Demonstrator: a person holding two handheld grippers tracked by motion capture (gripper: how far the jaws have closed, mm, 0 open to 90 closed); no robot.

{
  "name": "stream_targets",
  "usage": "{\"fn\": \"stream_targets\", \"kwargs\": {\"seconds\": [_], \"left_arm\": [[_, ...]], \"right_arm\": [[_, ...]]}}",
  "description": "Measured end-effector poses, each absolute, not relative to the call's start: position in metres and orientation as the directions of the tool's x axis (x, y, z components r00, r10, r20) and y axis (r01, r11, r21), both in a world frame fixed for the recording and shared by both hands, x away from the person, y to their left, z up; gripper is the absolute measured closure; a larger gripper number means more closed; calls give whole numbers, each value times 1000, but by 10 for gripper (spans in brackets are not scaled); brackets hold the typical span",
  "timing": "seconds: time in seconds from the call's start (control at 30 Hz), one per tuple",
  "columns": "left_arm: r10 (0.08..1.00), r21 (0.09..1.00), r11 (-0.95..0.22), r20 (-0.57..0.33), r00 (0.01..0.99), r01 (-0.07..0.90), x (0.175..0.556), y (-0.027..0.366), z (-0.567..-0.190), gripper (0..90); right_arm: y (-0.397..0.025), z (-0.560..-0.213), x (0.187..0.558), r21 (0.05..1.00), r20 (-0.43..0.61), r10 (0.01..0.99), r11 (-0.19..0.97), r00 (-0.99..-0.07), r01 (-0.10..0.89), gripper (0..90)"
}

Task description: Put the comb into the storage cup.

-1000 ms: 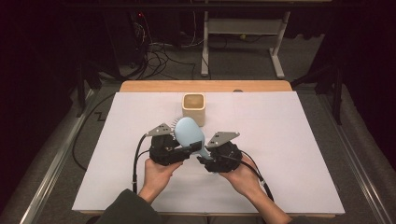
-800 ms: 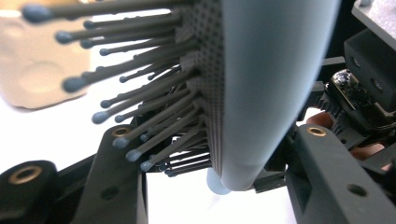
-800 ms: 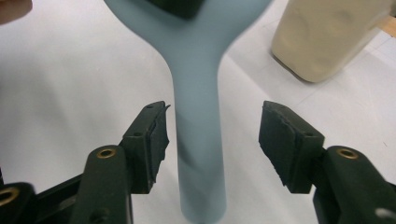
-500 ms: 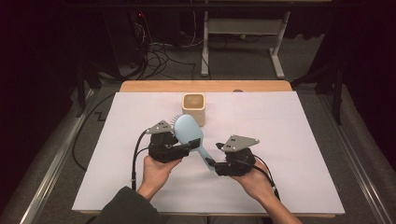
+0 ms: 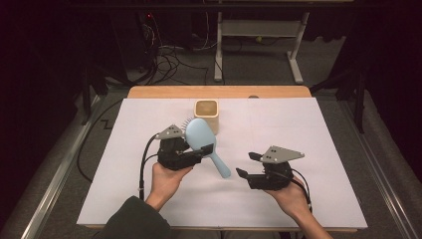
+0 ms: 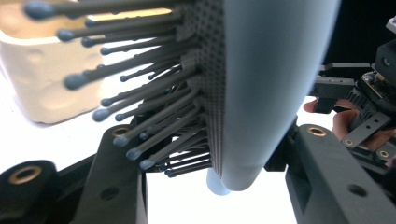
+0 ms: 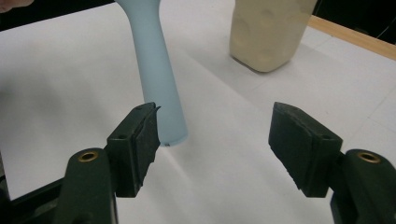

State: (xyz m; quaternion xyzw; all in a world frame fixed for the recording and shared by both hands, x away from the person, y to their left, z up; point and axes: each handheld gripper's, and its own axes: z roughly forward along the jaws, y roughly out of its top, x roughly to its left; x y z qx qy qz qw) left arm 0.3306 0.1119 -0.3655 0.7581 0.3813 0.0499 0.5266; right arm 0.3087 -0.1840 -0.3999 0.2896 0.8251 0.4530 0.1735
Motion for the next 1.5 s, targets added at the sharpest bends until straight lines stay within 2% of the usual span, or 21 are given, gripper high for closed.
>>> {"fn": "stream_targets", "kwargs": {"seconds": [0.67,1.03,1.13,1.5], "left_arm": [[661,847,-161,-289,693,506,340,119,-349,546],[668,847,-172,-274,691,502,347,117,-341,546],[676,846,-184,-261,689,501,349,116,-340,546],[688,840,-175,-269,674,514,357,119,-340,546]], "right_arm": [[-234,-407,298,886,12,701,324,-713,333,315],[-267,-422,288,902,28,755,263,-655,342,311],[-273,-426,284,896,0,763,287,-647,338,308],[-293,-442,277,901,37,791,238,-611,362,296]]}}
